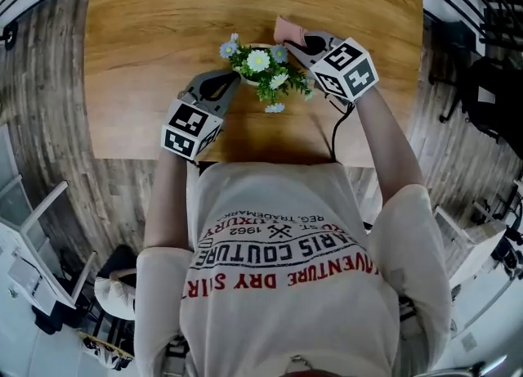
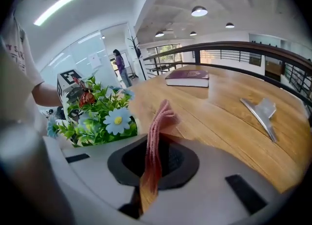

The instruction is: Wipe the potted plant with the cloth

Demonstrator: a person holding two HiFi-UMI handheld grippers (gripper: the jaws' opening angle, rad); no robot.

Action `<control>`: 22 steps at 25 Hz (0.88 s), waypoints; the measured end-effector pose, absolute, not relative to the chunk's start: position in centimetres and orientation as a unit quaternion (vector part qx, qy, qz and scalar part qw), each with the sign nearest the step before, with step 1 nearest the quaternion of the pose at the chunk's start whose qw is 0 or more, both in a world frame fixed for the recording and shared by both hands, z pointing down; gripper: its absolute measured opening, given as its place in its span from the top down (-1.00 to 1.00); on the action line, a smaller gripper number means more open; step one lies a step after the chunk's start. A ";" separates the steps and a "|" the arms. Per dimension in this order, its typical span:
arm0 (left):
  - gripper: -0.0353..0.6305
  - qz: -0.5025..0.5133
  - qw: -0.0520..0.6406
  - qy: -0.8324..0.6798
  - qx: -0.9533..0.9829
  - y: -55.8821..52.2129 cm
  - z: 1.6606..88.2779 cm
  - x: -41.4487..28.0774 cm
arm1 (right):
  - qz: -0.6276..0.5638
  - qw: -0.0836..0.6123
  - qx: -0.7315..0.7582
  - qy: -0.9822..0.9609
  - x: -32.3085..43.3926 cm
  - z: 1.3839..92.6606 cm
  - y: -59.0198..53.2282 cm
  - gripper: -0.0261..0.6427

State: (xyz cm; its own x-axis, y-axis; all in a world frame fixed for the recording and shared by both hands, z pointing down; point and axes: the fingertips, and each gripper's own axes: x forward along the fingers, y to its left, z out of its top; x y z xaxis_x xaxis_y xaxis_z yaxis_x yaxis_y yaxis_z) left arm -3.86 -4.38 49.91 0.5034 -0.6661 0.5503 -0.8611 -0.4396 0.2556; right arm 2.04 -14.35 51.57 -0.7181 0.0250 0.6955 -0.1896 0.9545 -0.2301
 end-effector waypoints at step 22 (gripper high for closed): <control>0.84 0.171 0.272 -0.450 0.833 -4.3 49.9 -4.1 | 0.147 0.400 -0.113 -0.898 -5.2 49.7 -10.7 0.82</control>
State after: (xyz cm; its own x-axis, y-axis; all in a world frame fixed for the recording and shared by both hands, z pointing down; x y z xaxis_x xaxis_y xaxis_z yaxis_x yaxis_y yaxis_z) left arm -4.11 -4.26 49.94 0.5376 -0.6564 0.5292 -0.8422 -0.4476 0.3005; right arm -5.22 -10.71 49.70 -0.6543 0.3198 0.6853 0.0852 0.9316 -0.3534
